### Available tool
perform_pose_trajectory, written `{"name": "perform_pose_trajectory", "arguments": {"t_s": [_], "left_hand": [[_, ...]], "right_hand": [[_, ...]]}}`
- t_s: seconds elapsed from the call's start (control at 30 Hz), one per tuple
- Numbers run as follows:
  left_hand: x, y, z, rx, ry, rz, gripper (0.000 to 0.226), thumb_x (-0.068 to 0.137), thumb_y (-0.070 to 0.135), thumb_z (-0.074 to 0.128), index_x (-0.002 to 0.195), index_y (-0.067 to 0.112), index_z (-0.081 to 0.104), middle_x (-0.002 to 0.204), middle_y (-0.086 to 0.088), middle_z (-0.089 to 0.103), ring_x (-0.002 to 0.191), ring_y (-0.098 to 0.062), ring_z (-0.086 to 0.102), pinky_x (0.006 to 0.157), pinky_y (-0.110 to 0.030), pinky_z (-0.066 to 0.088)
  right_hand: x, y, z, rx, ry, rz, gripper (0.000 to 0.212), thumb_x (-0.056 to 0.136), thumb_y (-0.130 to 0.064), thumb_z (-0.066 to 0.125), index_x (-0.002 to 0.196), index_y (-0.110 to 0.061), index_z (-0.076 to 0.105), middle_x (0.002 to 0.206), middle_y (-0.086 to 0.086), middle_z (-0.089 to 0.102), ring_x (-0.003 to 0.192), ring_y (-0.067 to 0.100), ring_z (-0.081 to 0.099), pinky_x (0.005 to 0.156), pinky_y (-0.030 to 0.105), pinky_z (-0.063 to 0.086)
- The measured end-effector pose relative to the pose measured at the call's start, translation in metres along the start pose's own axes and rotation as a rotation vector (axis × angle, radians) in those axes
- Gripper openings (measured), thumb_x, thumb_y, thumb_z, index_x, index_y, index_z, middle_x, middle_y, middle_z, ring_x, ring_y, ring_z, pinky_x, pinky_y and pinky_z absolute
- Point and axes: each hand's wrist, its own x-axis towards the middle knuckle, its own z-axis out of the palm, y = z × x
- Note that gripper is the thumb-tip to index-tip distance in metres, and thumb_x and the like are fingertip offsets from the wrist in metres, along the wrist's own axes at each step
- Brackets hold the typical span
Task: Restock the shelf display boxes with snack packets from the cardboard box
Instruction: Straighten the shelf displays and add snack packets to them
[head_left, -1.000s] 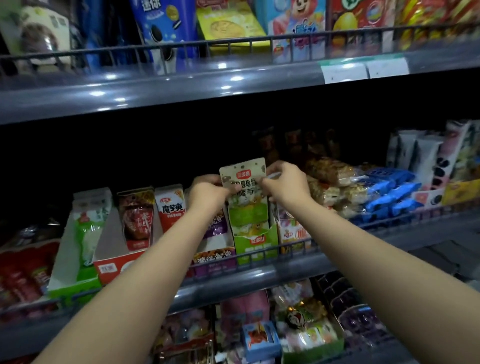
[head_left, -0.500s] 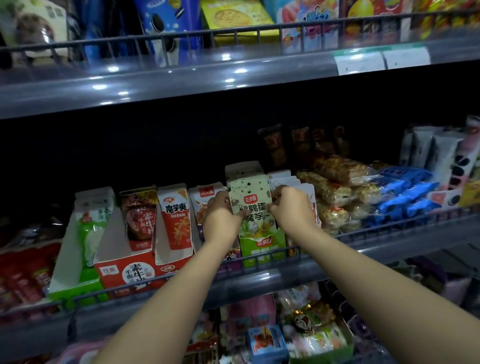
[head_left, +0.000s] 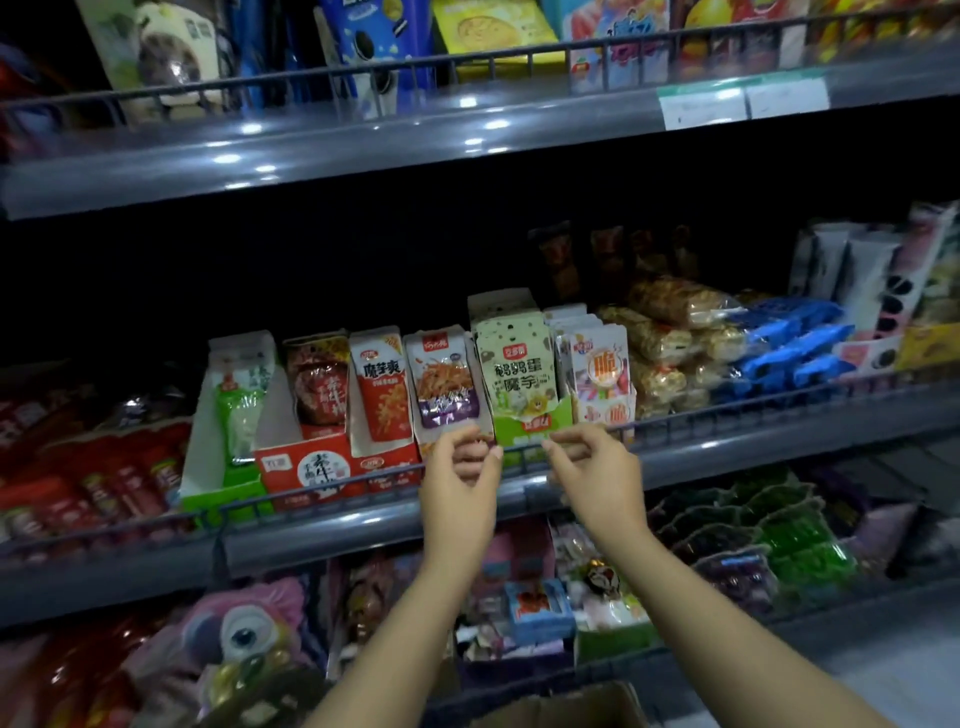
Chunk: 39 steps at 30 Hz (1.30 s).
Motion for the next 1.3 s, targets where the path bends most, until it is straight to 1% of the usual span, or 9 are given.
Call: {"name": "perform_pose_trajectory", "arguments": {"t_s": [0.43,0.73,0.83,0.9,1.0,1.07,1.13,1.2,1.3], "left_hand": [[-0.130,-0.174,-0.031,0.118,-0.090,-0.521,0.003,0.089,0.013,0.062,0.091,0.014,0.065,0.088,0.004,0.065,0.087,-0.014,0.062,0.069,-0.013,0.045],[-0.188,-0.273,-0.051,0.316,-0.191,-0.780,0.015,0.088,-0.002,0.056,0.079,0.009,0.062,0.073,0.003,0.057,0.071,-0.013,0.055,0.059,-0.009,0.043],[-0.206,-0.305,-0.054,0.395,-0.242,-0.879,0.007,0.088,0.013,0.062,0.086,0.009,0.066,0.091,-0.008,0.068,0.090,-0.025,0.063,0.076,-0.024,0.050],[-0.217,-0.322,-0.059,0.483,-0.272,-0.919,0.018,0.089,0.020,0.063,0.099,0.007,0.068,0.103,-0.010,0.069,0.097,-0.027,0.063,0.070,-0.022,0.043],[-0.231,-0.342,-0.063,0.528,-0.313,-0.961,0.023,0.088,0.019,0.063,0.104,0.004,0.068,0.105,-0.013,0.069,0.096,-0.030,0.064,0.072,-0.026,0.046],[-0.239,-0.353,-0.065,0.555,-0.382,-0.989,0.022,0.087,0.020,0.064,0.103,0.006,0.069,0.105,-0.010,0.069,0.099,-0.027,0.063,0.078,-0.026,0.047],[-0.246,-0.361,-0.064,0.519,-0.395,-1.053,0.008,0.090,0.010,0.058,0.088,0.010,0.066,0.091,-0.006,0.067,0.094,-0.023,0.060,0.071,-0.020,0.044],[-0.250,-0.367,-0.057,0.439,-0.389,-1.114,0.026,0.092,-0.001,0.051,0.074,0.018,0.054,0.075,0.003,0.056,0.079,-0.019,0.055,0.058,-0.008,0.039],[-0.256,-0.372,-0.044,0.377,-0.369,-1.142,0.015,0.091,0.000,0.055,0.103,0.004,0.063,0.096,-0.003,0.064,0.087,-0.017,0.061,0.065,-0.008,0.045]], "right_hand": [[-0.157,0.142,0.067,-0.056,-0.333,0.356,0.005,0.083,-0.024,0.068,0.086,-0.024,0.065,0.069,-0.006,0.064,0.072,0.014,0.063,0.070,0.028,0.049],[-0.227,0.236,0.108,-0.186,-0.590,0.671,0.020,0.085,-0.011,0.062,0.070,-0.024,0.063,0.068,-0.011,0.061,0.072,0.013,0.058,0.069,0.022,0.042],[-0.246,0.262,0.115,-0.200,-0.641,0.759,0.022,0.085,-0.012,0.062,0.067,-0.024,0.064,0.071,-0.005,0.062,0.074,0.019,0.059,0.070,0.024,0.046],[-0.256,0.277,0.119,-0.225,-0.697,0.785,0.025,0.087,-0.015,0.062,0.064,-0.024,0.062,0.068,-0.007,0.059,0.074,0.017,0.057,0.070,0.023,0.042],[-0.267,0.293,0.123,-0.264,-0.800,0.843,0.016,0.087,-0.020,0.064,0.091,-0.008,0.073,0.098,0.002,0.069,0.095,0.019,0.062,0.085,0.025,0.045],[-0.276,0.302,0.123,-0.296,-0.807,0.906,0.032,0.085,-0.026,0.068,0.112,-0.008,0.067,0.119,0.004,0.064,0.108,0.020,0.059,0.090,0.025,0.045],[-0.285,0.309,0.123,-0.309,-0.774,0.961,0.041,0.085,-0.024,0.069,0.121,-0.008,0.060,0.125,0.006,0.060,0.106,0.019,0.059,0.075,0.017,0.045],[-0.290,0.316,0.123,-0.300,-0.741,1.014,0.044,0.086,-0.015,0.067,0.127,-0.006,0.055,0.127,0.009,0.058,0.101,0.016,0.057,0.068,0.011,0.041],[-0.294,0.323,0.124,-0.300,-0.700,1.073,0.049,0.087,-0.005,0.062,0.133,-0.003,0.047,0.127,0.014,0.058,0.113,0.022,0.055,0.082,0.015,0.036]]}}
